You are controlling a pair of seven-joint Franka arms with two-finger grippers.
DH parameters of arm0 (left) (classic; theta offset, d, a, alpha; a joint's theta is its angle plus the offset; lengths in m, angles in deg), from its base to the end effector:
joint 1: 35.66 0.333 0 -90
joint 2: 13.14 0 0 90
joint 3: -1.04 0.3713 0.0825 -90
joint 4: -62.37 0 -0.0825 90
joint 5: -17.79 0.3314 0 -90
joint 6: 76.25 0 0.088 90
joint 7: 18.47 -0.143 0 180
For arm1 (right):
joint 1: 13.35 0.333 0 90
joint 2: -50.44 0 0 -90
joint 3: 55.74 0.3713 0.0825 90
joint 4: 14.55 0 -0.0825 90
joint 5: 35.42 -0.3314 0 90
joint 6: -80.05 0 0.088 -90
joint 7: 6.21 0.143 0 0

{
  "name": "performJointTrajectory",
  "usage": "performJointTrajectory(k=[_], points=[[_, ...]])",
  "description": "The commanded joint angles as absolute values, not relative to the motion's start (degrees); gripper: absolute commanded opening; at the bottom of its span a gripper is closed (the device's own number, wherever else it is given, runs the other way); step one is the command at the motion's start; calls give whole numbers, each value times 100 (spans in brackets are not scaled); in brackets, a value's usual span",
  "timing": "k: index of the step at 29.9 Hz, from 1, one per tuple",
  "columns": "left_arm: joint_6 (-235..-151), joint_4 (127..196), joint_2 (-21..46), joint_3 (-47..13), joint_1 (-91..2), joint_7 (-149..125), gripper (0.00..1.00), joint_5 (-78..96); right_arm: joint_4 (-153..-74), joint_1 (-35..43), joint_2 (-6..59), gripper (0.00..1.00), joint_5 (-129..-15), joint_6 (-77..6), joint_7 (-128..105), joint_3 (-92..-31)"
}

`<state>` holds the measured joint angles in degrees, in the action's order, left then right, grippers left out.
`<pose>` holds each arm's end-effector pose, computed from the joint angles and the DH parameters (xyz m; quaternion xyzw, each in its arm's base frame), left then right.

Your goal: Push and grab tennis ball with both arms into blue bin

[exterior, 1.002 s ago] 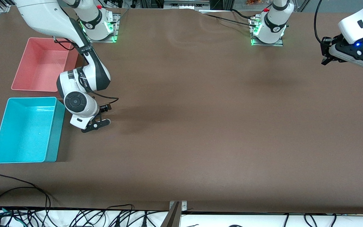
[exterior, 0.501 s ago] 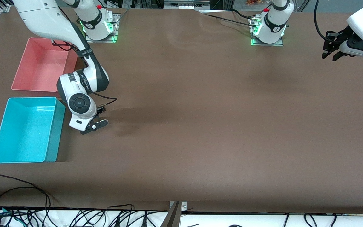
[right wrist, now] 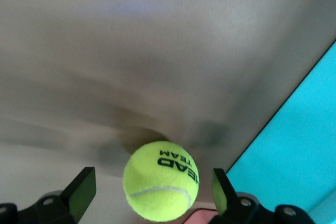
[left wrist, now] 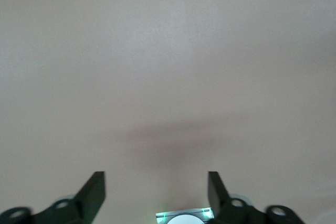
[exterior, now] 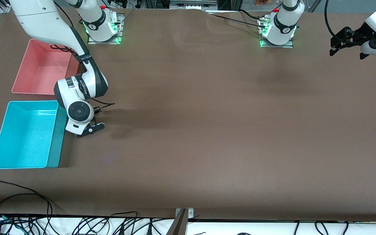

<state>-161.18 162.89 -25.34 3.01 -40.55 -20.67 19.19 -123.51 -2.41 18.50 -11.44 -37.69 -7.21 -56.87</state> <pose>0.4102 -0.0152 0.6575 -0.9985 0.0444 0.0296 0.0088 0.5675 0.0635 0.2383 0.9405 0.2216 -0.1834 0.1806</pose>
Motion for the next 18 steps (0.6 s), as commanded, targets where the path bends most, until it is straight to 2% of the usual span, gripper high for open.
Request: performJointTrajectory(k=[1,3,5,7,11,14,18], points=[[-15966,16221,-2598,315,-4084,-1926,100,1998,-12415,-324,1862,86,-1011,-3781,-779,-5662],[-15957,16204,-2580,315,-4076,-1961,100,1998,-12406,-394,1801,73,-967,-3790,-867,-5662],[-15940,16099,-2580,324,-4076,-1944,100,1998,-12406,-404,1792,49,-941,-3825,-929,-5662],[-15887,16011,-2554,324,-4076,-1944,100,1998,-12389,-404,1792,31,-941,-3808,-929,-5662],[-15869,15966,-2527,324,-4084,-1953,100,2007,-12345,-404,1827,24,-967,-3755,-929,-5662],[-15869,15958,-2501,324,-4084,-1970,100,2007,-12205,-395,1888,23,-1011,-3659,-955,-5635],[-15869,15879,-2431,324,-4084,-1988,100,2007,-11819,-395,1958,23,-1063,-3053,-964,-5600]])
